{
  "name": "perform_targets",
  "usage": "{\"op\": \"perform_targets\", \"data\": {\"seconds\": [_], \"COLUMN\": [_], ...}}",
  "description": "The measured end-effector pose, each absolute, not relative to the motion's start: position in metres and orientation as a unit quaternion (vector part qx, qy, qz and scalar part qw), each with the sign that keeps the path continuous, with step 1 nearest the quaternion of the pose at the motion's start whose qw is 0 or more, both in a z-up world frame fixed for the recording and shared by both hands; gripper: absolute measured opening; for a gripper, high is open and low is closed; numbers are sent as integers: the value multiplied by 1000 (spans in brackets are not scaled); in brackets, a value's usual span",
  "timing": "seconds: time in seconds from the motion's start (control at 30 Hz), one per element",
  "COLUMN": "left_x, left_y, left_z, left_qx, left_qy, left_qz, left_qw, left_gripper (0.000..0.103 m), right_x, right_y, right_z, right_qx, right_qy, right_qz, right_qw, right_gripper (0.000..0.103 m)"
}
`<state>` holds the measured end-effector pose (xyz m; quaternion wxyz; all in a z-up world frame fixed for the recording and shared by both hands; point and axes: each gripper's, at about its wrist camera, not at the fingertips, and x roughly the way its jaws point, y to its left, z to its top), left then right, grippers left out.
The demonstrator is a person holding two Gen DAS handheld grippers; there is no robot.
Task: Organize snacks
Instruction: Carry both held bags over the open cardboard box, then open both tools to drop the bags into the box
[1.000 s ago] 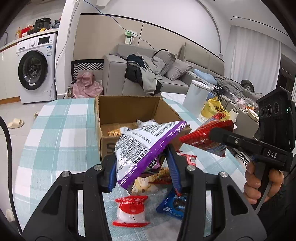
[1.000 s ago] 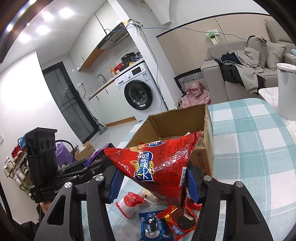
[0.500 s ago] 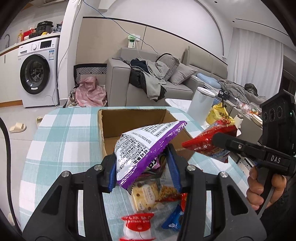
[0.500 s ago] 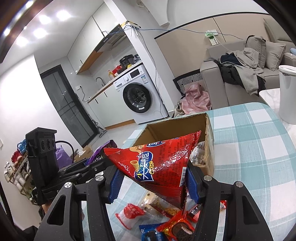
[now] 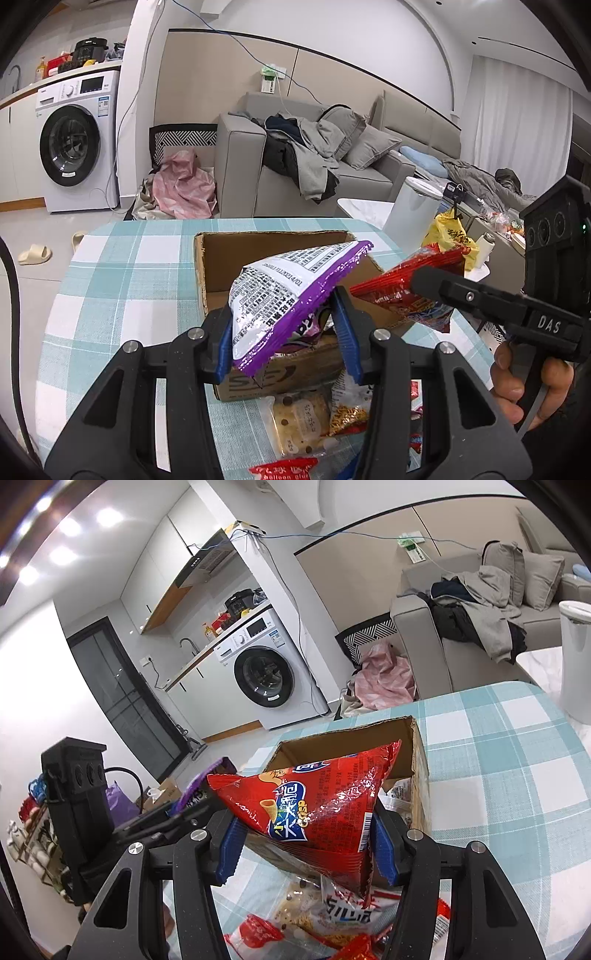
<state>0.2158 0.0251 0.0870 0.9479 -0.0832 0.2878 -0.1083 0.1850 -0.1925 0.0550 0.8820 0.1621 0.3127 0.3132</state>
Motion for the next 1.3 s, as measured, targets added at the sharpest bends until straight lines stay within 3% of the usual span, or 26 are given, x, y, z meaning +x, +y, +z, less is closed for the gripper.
{"op": "perform_targets", "data": {"seconds": [1.3], "left_x": [294], "left_y": [25], "left_z": [28], "left_qx": [-81], "left_qy": [334], "left_qz": [-81], "left_qw": [936], "left_gripper": [44], "right_x": [250], "right_y": [-167], "right_z": [19], "right_qx": [145], "right_qy": [360], "right_qz": [300], "right_qw": [872], "right_gripper": [63]}}
